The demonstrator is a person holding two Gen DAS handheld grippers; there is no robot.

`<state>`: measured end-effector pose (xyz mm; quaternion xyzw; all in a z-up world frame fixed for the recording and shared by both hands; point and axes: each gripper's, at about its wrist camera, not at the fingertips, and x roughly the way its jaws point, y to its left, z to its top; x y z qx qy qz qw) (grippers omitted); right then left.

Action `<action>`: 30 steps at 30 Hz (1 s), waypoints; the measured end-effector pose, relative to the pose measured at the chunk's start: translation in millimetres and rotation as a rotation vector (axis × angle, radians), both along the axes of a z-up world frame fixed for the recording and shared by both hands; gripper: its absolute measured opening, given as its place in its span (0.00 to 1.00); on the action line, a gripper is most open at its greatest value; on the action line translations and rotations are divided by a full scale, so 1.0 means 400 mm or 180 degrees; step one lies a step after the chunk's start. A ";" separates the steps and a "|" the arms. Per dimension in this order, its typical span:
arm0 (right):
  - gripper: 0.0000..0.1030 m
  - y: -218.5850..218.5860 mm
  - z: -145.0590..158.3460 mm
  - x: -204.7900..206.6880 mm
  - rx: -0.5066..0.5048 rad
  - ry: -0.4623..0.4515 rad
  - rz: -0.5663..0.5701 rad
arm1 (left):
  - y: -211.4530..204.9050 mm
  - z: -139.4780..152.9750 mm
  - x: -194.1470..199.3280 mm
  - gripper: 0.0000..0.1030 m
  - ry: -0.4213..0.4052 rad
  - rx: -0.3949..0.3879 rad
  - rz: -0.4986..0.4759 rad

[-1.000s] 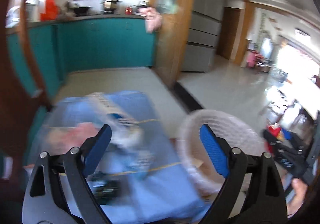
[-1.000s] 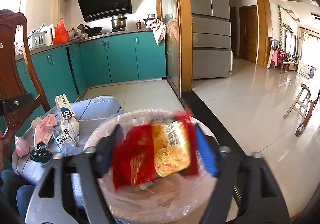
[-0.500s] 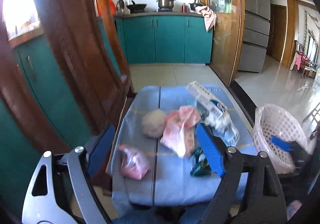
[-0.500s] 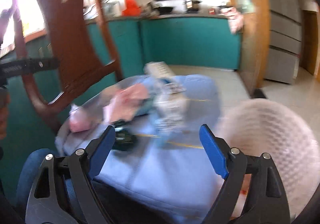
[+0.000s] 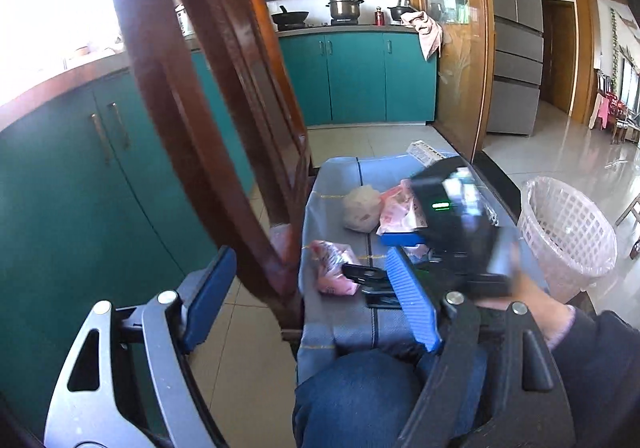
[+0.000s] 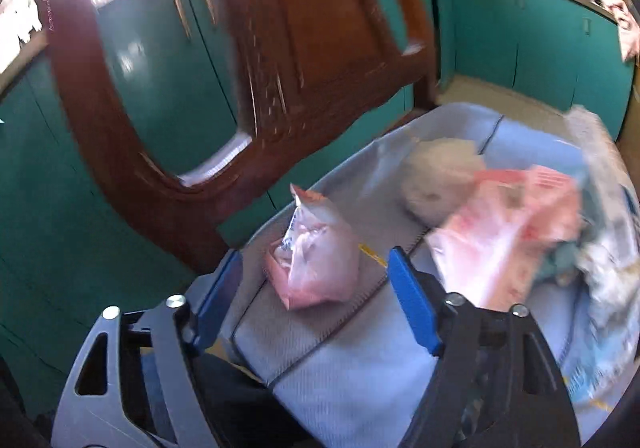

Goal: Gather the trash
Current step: 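Grasp the pink plastic bag with the right tool while the left tool grasps the dark green wrapper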

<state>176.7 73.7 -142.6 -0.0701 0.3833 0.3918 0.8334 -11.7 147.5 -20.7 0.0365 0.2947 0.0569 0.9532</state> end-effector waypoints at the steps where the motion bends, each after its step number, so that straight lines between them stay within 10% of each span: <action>1: 0.46 0.026 -0.014 0.008 -0.0155 0.0033 0.0034 | 0.003 -0.002 -0.003 0.76 0.0000 -0.0010 0.0002; 6: 0.12 0.012 -0.020 0.016 -0.0157 0.0137 0.0000 | 0.016 -0.019 0.001 0.76 0.0029 -0.0063 0.0013; 17: 0.11 -0.423 0.215 -0.122 0.0167 -0.0715 -0.1248 | -0.103 -0.103 0.149 0.81 0.0435 -0.0310 -0.0412; 27: 0.11 -0.677 0.172 -0.199 0.0152 -0.0613 -0.2024 | -0.325 -0.326 0.389 0.83 0.1355 -0.0499 -0.0720; 28: 0.11 -0.690 0.168 -0.205 0.0156 -0.0600 -0.2059 | -0.331 -0.346 0.403 0.82 0.1414 -0.0521 -0.0718; 30: 0.11 -0.707 0.164 -0.222 0.0172 -0.0587 -0.2100 | -0.332 -0.371 0.418 0.44 0.1504 -0.0578 -0.0726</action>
